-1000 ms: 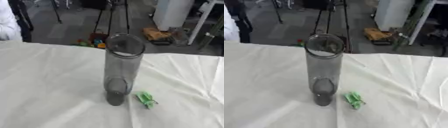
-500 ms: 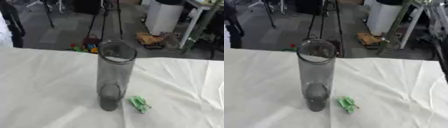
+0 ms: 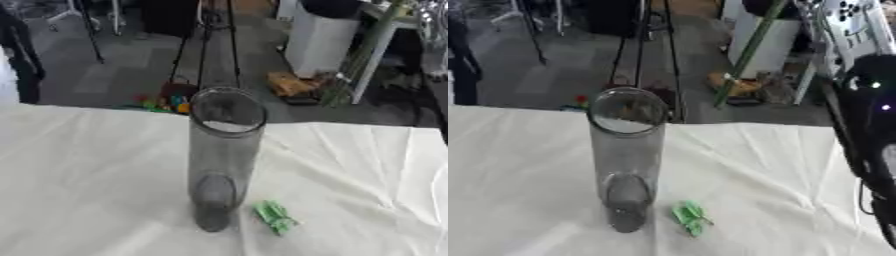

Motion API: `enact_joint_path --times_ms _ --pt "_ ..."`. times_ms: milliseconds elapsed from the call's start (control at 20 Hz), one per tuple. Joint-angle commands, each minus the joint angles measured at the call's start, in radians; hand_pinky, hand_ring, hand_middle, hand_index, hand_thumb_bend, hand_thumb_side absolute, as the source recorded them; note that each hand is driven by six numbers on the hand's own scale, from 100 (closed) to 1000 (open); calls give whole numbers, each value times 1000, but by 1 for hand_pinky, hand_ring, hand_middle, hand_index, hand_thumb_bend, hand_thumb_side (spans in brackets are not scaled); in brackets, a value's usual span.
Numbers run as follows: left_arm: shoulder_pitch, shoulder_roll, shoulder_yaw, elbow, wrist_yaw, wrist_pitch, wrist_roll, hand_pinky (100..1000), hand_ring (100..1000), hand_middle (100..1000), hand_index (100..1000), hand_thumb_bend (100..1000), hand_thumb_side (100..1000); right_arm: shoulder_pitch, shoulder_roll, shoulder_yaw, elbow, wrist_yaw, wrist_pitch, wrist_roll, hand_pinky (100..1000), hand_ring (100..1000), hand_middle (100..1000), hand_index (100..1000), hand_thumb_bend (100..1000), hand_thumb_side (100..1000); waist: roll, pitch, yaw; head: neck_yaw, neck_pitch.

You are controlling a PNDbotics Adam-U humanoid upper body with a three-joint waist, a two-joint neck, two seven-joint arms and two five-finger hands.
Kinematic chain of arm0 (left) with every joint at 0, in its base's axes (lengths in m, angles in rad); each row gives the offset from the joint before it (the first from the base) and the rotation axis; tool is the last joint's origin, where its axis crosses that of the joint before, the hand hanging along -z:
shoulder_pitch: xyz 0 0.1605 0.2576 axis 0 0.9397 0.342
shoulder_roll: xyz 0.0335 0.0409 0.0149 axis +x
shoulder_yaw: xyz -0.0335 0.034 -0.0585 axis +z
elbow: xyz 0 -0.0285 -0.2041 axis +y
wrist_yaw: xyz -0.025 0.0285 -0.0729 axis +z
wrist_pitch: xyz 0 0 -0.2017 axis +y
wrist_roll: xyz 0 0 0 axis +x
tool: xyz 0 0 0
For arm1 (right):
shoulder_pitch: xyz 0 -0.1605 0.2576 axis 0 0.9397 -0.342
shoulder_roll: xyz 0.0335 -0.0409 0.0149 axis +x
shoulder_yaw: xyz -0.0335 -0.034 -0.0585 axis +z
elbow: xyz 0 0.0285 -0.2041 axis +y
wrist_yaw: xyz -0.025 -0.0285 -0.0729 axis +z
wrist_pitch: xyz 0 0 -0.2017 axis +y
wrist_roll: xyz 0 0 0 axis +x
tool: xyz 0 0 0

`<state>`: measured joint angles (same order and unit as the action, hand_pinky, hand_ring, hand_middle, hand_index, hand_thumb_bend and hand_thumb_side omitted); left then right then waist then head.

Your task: Arrange flowers into the vase.

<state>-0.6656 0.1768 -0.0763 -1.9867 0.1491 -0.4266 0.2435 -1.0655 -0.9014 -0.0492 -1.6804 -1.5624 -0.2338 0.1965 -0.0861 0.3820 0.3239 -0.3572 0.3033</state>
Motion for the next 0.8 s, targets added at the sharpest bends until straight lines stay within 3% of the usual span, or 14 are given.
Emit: enact_joint_path --times_ms 50,300,550,600,800 --pt "-21 9 -4 -13 6 -3 -5 726 830 766 896 239 977 -24 -14 -12 -20 35 -47 23 100 100 100 113 152 205 3 -17 8 -18 -23" --pt "-26 3 -7 -13 11 -4 -10 726 830 766 896 238 977 -30 -5 -16 -24 163 -146 29 100 100 100 110 168 177 2 -11 28 -46 -46" --pt "-27 2 -6 -13 14 -4 -12 726 830 766 896 238 977 -31 1 -6 -30 218 -176 4 100 100 100 110 168 177 2 -10 30 -50 -49" --pt "-27 1 -6 -13 14 -4 -12 726 830 766 896 234 979 -38 -2 -12 -36 225 -181 6 100 100 100 105 209 125 4 -8 35 -60 -52" --pt "-30 -2 -9 -13 16 -4 -16 726 830 766 896 233 980 -51 -1 -44 -13 276 -230 43 100 100 100 106 205 123 3 -4 50 -79 -51"
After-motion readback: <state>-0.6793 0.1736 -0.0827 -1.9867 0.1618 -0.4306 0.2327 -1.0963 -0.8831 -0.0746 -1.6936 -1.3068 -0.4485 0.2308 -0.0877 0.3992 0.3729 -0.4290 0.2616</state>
